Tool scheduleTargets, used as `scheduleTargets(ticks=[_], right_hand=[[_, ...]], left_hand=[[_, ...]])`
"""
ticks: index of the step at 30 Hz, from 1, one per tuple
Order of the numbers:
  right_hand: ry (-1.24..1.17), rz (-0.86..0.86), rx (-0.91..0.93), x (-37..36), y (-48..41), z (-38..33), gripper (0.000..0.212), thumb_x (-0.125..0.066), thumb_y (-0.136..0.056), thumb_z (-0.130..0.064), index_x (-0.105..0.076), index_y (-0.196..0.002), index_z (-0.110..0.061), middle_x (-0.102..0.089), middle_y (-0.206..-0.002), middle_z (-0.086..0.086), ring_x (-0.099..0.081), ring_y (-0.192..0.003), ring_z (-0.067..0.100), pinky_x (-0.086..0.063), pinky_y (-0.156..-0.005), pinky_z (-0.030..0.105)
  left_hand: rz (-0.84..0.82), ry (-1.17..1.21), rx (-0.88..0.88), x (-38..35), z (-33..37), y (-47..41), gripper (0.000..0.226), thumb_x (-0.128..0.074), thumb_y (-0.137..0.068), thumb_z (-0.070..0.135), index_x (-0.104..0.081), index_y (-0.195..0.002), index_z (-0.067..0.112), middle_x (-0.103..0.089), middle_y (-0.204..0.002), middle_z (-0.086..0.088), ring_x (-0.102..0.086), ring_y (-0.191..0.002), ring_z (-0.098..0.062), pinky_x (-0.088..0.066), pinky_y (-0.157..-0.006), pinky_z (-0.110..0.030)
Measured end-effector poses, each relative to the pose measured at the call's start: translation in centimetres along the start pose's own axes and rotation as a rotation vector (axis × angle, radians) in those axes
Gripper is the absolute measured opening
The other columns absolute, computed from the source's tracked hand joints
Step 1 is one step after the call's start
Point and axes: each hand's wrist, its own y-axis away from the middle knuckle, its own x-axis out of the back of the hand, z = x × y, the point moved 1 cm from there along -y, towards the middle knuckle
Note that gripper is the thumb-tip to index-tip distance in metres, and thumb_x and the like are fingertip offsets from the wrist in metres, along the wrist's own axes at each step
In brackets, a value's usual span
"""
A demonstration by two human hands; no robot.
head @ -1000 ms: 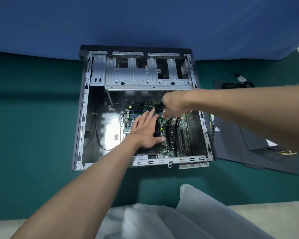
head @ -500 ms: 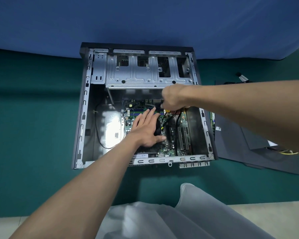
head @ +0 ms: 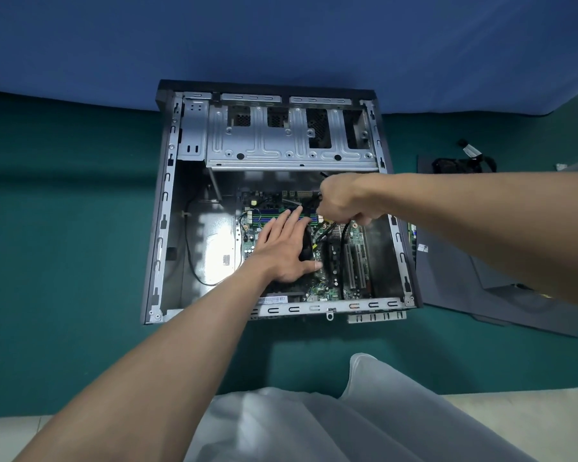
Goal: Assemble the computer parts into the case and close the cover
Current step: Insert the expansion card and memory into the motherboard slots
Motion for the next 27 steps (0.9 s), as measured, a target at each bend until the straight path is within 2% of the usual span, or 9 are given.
scheduleTargets(ticks=[3, 5, 8, 11, 15, 17, 20, 23, 27], right_hand=[[0.383, 0.014, 0.155, -0.3, 0.6, -0.4, 0.012, -0.049, -0.097, -0.016, -0.049, -0.099, -0.004, -0.047, -0.072, 0.007, -0.049, -0.056, 0.019, -0.038, -0.04, 0.024], [0.762, 0.214, 0.363, -0.2, 1.0, -0.4, 0.004, -0.047, -0.093, -0.009, -0.045, -0.091, -0.012, -0.038, -0.067, 0.003, -0.045, -0.059, 0.019, -0.03, -0.041, 0.026], [0.985, 0.333, 0.601, 0.0, 0.9, 0.6, 0.013, -0.045, -0.094, -0.012, -0.049, -0.081, -0.012, -0.044, -0.065, 0.005, -0.049, -0.058, 0.024, -0.042, -0.048, 0.032], [0.828, 0.335, 0.56, -0.2, 0.2, 1.0, 0.028, -0.045, -0.096, -0.018, -0.05, -0.069, -0.011, -0.042, -0.058, 0.005, -0.044, -0.048, 0.019, -0.036, -0.047, 0.028], [0.221, 0.229, 0.109, -0.3, -0.9, 0.2, 0.023, -0.044, -0.098, -0.016, -0.05, -0.079, -0.004, -0.05, -0.076, 0.009, -0.052, -0.066, 0.023, -0.043, -0.058, 0.026], [0.17, 0.104, 0.069, -0.1, -1.0, -0.1, 0.026, -0.046, -0.099, -0.017, -0.055, -0.081, 0.0, -0.055, -0.067, 0.009, -0.056, -0.054, 0.02, -0.041, -0.041, 0.017], [0.435, 0.005, 0.18, 0.1, 0.5, -0.6, 0.014, -0.051, -0.096, -0.017, -0.056, -0.096, -0.004, -0.06, -0.076, 0.01, -0.053, -0.052, 0.019, -0.037, -0.037, 0.02], [0.987, 0.265, 0.471, -0.4, 1.5, -0.9, 0.013, -0.045, -0.096, -0.012, -0.057, -0.102, -0.009, -0.061, -0.093, 0.011, -0.06, -0.074, 0.028, -0.044, -0.056, 0.031], [0.909, 0.286, 0.515, -0.6, 1.3, -0.4, 0.016, -0.041, -0.094, -0.012, -0.045, -0.078, -0.012, -0.05, -0.073, 0.013, -0.054, -0.068, 0.03, -0.049, -0.063, 0.036]], left_hand=[[-0.004, -0.011, 0.003, 0.1, -0.1, -0.1, 0.094, -0.052, -0.09, 0.059, 0.01, -0.153, 0.027, 0.028, -0.156, 0.012, 0.027, -0.142, -0.007, 0.023, -0.104, -0.027], [-0.008, -0.014, 0.007, 0.0, 0.0, -0.1, 0.094, -0.052, -0.091, 0.059, 0.011, -0.153, 0.027, 0.028, -0.157, 0.011, 0.028, -0.142, -0.007, 0.023, -0.104, -0.026], [-0.009, -0.006, 0.005, -0.1, 0.0, -0.2, 0.094, -0.052, -0.091, 0.059, 0.011, -0.153, 0.028, 0.029, -0.156, 0.011, 0.028, -0.141, -0.006, 0.024, -0.103, -0.026], [0.002, -0.01, -0.002, -0.1, -0.1, -0.3, 0.093, -0.052, -0.09, 0.059, 0.01, -0.153, 0.028, 0.029, -0.156, 0.012, 0.028, -0.142, -0.007, 0.023, -0.104, -0.027], [-0.001, 0.002, -0.006, -0.1, -0.1, -0.2, 0.093, -0.054, -0.089, 0.06, 0.007, -0.153, 0.029, 0.029, -0.156, 0.014, 0.027, -0.142, -0.007, 0.023, -0.104, -0.027], [-0.004, 0.005, -0.002, -0.1, -0.1, -0.1, 0.094, -0.054, -0.09, 0.059, 0.01, -0.152, 0.03, 0.029, -0.156, 0.013, 0.028, -0.142, -0.007, 0.023, -0.105, -0.027], [-0.006, -0.009, 0.003, 0.0, -0.1, -0.1, 0.096, -0.053, -0.091, 0.058, 0.014, -0.152, 0.027, 0.028, -0.157, 0.011, 0.028, -0.142, -0.008, 0.022, -0.107, -0.028], [-0.008, -0.02, 0.011, 0.1, 0.0, -0.1, 0.099, -0.052, -0.09, 0.059, 0.018, -0.151, 0.025, 0.029, -0.157, 0.009, 0.028, -0.142, -0.009, 0.021, -0.108, -0.029], [-0.003, -0.019, 0.007, 0.0, -0.1, -0.1, 0.099, -0.052, -0.09, 0.059, 0.017, -0.152, 0.024, 0.03, -0.156, 0.01, 0.028, -0.141, -0.008, 0.022, -0.107, -0.028]])
